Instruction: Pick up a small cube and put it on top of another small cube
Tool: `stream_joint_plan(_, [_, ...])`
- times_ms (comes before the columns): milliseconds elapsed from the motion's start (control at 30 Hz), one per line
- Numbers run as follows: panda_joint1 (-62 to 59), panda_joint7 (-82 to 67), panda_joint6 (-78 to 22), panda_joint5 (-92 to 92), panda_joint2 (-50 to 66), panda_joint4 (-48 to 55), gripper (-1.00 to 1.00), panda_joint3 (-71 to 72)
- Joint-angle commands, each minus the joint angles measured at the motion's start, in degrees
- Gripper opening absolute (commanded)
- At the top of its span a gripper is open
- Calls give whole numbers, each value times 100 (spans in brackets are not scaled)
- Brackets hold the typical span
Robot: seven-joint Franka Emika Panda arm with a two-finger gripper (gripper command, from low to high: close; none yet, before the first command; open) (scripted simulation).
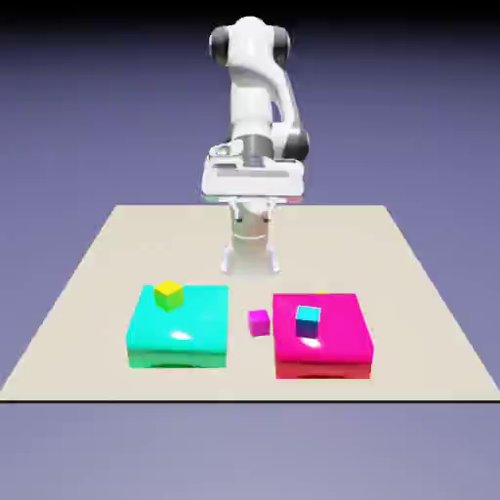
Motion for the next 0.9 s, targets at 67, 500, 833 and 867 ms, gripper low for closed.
stream_joint_plan(67, [-208, 606, -395, 748, 491, -78, 0, 159])
stream_joint_plan(500, [-1108, 3231, -2108, 3987, 2619, -417, 0, 847])
stream_joint_plan(833, [-1273, 2142, -1287, 5817, 4243, -20, 0, 1493])
stream_joint_plan(867, [-1286, 1955, -1150, 6042, 4451, 40, 0, 1577])
